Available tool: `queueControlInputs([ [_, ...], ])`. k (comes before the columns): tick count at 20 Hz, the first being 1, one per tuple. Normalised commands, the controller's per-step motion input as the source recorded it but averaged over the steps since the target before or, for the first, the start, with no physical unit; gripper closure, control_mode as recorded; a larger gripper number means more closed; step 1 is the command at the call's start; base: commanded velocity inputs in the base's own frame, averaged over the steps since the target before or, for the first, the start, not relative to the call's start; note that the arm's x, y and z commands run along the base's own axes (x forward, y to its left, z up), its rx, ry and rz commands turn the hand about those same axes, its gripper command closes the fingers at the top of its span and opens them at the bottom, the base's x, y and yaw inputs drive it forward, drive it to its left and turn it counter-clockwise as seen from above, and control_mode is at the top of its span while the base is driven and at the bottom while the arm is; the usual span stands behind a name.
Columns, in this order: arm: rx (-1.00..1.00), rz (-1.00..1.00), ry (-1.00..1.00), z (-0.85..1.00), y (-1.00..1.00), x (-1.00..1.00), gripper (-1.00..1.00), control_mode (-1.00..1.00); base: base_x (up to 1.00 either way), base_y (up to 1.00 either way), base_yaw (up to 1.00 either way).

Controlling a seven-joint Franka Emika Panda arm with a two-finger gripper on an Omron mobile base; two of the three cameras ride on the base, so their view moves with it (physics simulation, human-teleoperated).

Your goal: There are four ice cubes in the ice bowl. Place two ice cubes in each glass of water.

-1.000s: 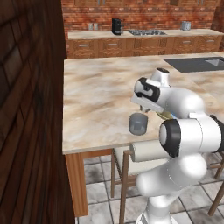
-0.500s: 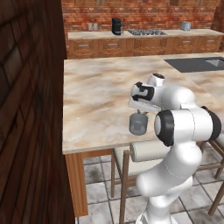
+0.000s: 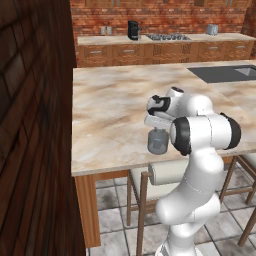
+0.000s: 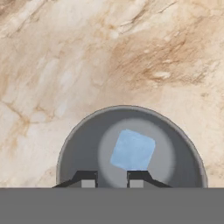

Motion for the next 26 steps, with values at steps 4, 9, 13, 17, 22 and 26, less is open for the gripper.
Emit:
queueControlInputs([
  [4,0.00,0.11,0.02,-0.24,0.00,0.31,1.00,-1.00,0.00,0.00,0.00],
  [9,0.00,0.11,0.00,-0.16,-0.01,0.17,-1.00,-1.00,0.00,0.00,0.00],
  [13,0.00,0.11,0.00,-0.16,-0.03,0.14,-1.00,-1.00,0.00,0.00,0.00],
  [17,0.00,0.11,0.00,-0.01,-0.11,0.04,-1.00,-1.00,0.00,0.00,0.00],
  [22,0.01,0.11,-0.01,0.13,-0.09,-0.14,-1.00,-1.00,0.00,0.00,0.00],
  [26,0.00,0.09,0.00,0.05,0.00,-0.38,-1.00,-1.00,0.00,0.00,0.00],
])
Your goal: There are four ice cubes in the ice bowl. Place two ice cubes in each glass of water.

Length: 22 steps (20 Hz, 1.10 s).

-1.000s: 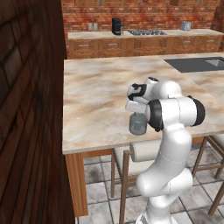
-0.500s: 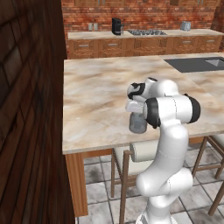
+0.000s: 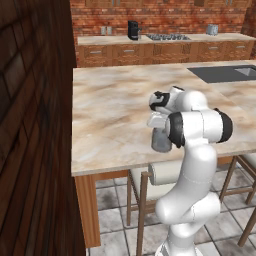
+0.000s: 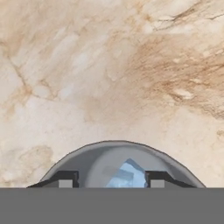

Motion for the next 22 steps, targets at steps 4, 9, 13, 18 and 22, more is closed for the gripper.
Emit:
queueControlInputs([
  [4,0.00,0.08,0.00,0.00,0.00,-0.34,1.00,-1.00,0.00,0.00,0.00],
  [9,0.00,0.08,0.00,0.01,0.00,-0.21,1.00,-1.00,0.00,0.00,0.00],
  [13,0.00,0.08,0.00,0.04,0.00,-0.06,1.00,-1.00,0.00,0.00,0.00],
  [18,0.04,0.08,-0.04,0.45,0.00,-0.17,1.00,-1.00,0.00,0.00,0.00],
  [22,0.06,0.04,-0.03,0.66,-0.07,-0.39,1.00,-1.00,0.00,0.00,0.00],
])
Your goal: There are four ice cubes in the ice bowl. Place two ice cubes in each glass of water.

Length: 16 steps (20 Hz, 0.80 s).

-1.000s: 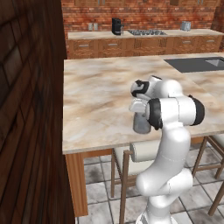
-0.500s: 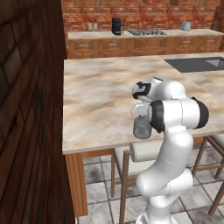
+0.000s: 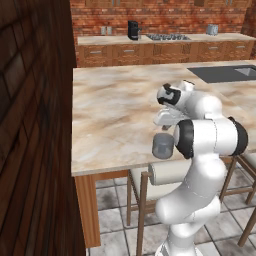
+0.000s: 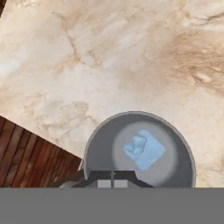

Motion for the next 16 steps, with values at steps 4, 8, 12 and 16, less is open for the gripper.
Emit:
queueControlInputs([
  [4,0.00,-0.03,0.00,0.60,-0.20,-0.77,1.00,-1.00,0.00,0.00,0.00],
  [8,0.00,-0.13,-0.01,0.48,-0.12,-0.96,1.00,-1.00,0.00,0.00,0.00],
  [12,0.00,-0.15,-0.10,0.27,-0.04,-1.00,1.00,-1.00,0.00,0.00,0.00],
  [16,0.00,-0.16,-0.14,0.00,0.00,-1.00,1.00,-1.00,0.00,0.00,0.00],
])
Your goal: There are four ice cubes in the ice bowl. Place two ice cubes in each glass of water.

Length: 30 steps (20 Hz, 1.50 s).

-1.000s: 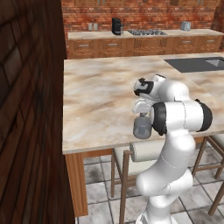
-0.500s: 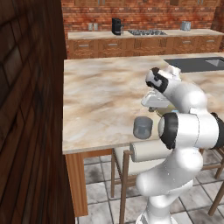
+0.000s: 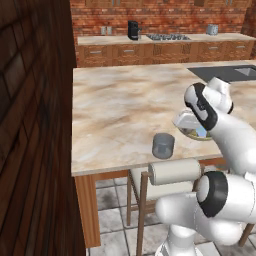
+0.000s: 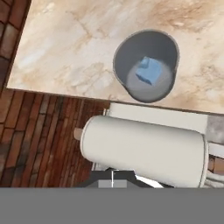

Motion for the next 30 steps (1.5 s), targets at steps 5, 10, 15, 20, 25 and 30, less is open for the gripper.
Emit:
queueControlInputs([
  [5,-0.01,-0.14,-0.08,0.00,0.00,-0.98,1.00,-1.00,0.00,0.00,0.00],
  [10,-0.01,-0.09,-0.02,0.00,0.00,-0.63,-1.00,-1.00,0.00,0.00,0.00],
  [15,-0.01,-0.09,0.00,0.00,0.12,-0.10,-1.00,-1.00,0.00,0.00,0.00],
  [20,-0.02,-0.08,0.01,0.00,0.10,0.00,-1.00,-1.00,0.00,0.00,0.00],
  [25,-0.01,0.00,0.04,0.00,0.02,0.00,-1.00,-1.00,0.00,0.00,0.00],
  [30,-0.14,0.00,0.07,-0.02,0.29,0.00,-1.00,-1.00,0.00,0.00,0.00],
])
